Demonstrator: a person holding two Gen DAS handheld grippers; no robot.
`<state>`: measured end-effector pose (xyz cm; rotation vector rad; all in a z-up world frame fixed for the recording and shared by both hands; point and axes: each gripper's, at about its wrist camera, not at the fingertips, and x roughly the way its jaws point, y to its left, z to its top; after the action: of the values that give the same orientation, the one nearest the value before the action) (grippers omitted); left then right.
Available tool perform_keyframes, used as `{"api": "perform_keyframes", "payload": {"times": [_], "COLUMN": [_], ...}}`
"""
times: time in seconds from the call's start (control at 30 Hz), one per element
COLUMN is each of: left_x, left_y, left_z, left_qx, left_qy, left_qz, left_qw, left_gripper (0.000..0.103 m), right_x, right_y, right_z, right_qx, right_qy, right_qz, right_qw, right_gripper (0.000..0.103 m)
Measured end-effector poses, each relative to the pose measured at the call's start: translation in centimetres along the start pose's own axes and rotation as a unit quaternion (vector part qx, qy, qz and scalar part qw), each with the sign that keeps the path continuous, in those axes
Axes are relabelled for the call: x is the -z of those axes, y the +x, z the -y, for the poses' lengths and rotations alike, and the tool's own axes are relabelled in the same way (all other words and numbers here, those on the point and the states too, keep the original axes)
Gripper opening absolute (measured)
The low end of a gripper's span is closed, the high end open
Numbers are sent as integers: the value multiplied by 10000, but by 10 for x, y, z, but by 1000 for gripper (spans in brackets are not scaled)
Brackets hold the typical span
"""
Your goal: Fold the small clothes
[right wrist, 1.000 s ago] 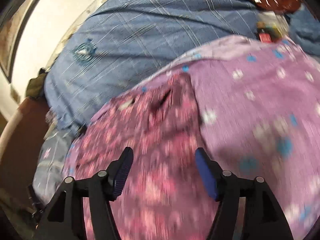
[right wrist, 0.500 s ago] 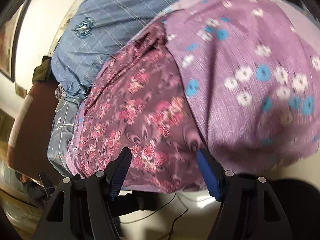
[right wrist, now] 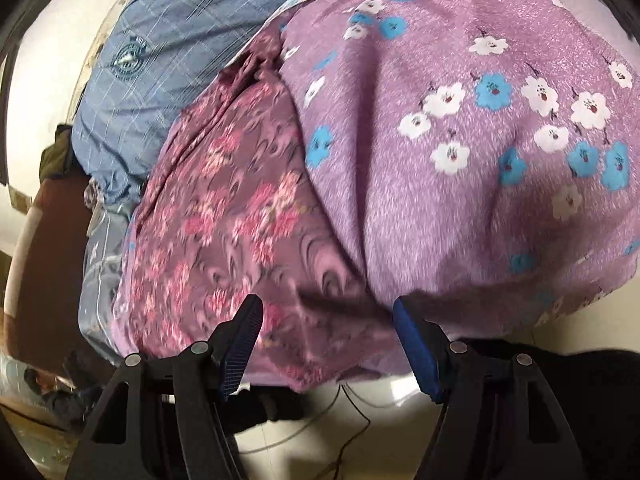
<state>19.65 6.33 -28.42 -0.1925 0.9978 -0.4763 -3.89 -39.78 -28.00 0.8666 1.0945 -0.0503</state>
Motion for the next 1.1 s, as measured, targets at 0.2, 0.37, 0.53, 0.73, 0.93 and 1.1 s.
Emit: {"api": "perform_keyframes", "payload": {"times": [0.2, 0.37, 0.53, 0.73, 0.93, 1.1], "left_x": [1, 4, 1, 0, -17, -19], "left_y": [-3, 9, 6, 5, -16, -6], "left_z": [-14, -15, -21, -16, -26, -49], "left_qx": [444, 294, 268, 222, 120, -9], "left_qy": [-215, -85, -389, -242, -319, -804], "left_qz": [-3, -340, -259, -189, 578, 570], "left_qw": [9988, 9990, 9985, 9993, 9977, 9951], "left_gripper": [47, 45, 45, 45, 47, 52], "right_x": [2, 4, 0, -24, -64, -84], "right_y": [20, 16, 7, -32, -21, 7], "right_z": [-17, -23, -9, -25, -26, -28], "right_qx": [-210, -327, -115, -530, -906, -552], "right_qy": [-490, -711, -369, -599, -295, -241], "right_qz": [-375, -452, -292, 270, 347, 314], "right_qw": [9979, 9959, 9988, 9964, 9948, 9977], "right_gripper": [44, 35, 38, 41, 50, 51]}}
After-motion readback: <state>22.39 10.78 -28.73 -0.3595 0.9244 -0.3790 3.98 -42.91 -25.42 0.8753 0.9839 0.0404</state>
